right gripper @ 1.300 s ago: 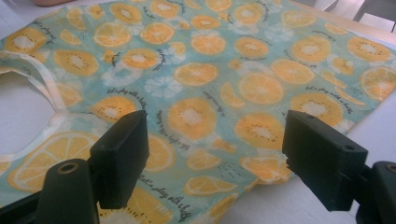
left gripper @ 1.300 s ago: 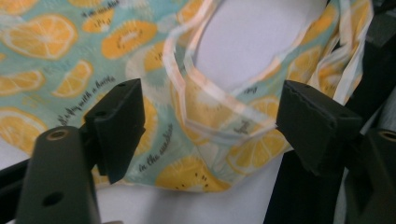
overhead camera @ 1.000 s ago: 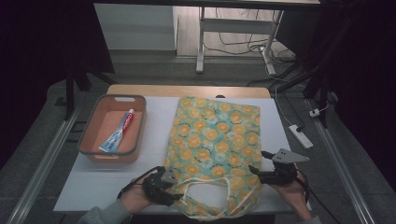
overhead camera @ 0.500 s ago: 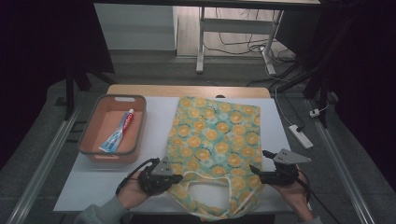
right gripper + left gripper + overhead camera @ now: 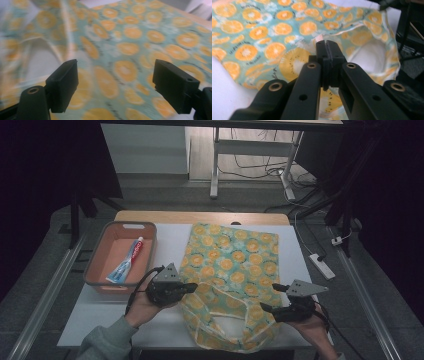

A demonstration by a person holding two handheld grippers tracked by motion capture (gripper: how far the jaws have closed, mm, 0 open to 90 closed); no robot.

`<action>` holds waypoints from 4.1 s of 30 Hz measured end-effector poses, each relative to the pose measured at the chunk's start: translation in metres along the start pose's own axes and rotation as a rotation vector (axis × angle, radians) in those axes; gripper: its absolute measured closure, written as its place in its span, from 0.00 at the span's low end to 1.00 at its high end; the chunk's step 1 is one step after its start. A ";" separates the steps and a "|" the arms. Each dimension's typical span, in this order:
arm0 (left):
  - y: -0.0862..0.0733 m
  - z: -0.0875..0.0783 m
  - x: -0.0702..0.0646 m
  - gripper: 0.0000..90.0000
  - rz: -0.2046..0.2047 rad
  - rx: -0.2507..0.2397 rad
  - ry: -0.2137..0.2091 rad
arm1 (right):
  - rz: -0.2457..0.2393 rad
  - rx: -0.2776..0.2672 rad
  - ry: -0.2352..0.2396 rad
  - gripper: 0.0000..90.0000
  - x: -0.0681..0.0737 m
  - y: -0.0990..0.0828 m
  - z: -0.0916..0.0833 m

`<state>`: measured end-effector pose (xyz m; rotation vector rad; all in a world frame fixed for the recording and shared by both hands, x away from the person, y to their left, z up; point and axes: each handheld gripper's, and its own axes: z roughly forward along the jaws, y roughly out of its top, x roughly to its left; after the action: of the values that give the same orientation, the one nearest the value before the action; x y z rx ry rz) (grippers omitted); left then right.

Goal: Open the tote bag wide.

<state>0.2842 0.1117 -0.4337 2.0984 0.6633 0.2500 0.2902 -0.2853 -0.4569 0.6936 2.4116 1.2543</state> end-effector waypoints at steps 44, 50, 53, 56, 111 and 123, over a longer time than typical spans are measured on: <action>0.013 0.045 0.064 0.97 -0.071 0.046 0.191 | 0.118 0.053 -0.022 0.99 -0.054 0.045 0.077; 0.013 0.052 0.062 0.83 -0.062 0.062 0.178 | 0.170 0.116 -0.051 0.99 -0.068 0.026 0.088; 0.016 0.039 0.053 0.72 -0.043 0.023 0.164 | 0.180 0.134 -0.052 0.99 -0.070 0.021 0.089; 0.021 0.026 0.037 0.63 0.001 -0.003 0.151 | 0.181 0.135 -0.050 0.99 -0.070 0.020 0.089; 0.016 0.066 -0.100 0.56 0.346 0.107 -0.193 | 0.227 0.092 -0.033 0.98 -0.050 0.017 0.036; 0.010 0.027 -0.035 0.27 0.223 0.166 -0.025 | 0.230 0.100 -0.026 0.98 -0.050 0.015 0.039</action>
<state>0.2701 0.0694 -0.4383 2.3333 0.4477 0.3008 0.3550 -0.2801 -0.4630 1.0350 2.4411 1.2045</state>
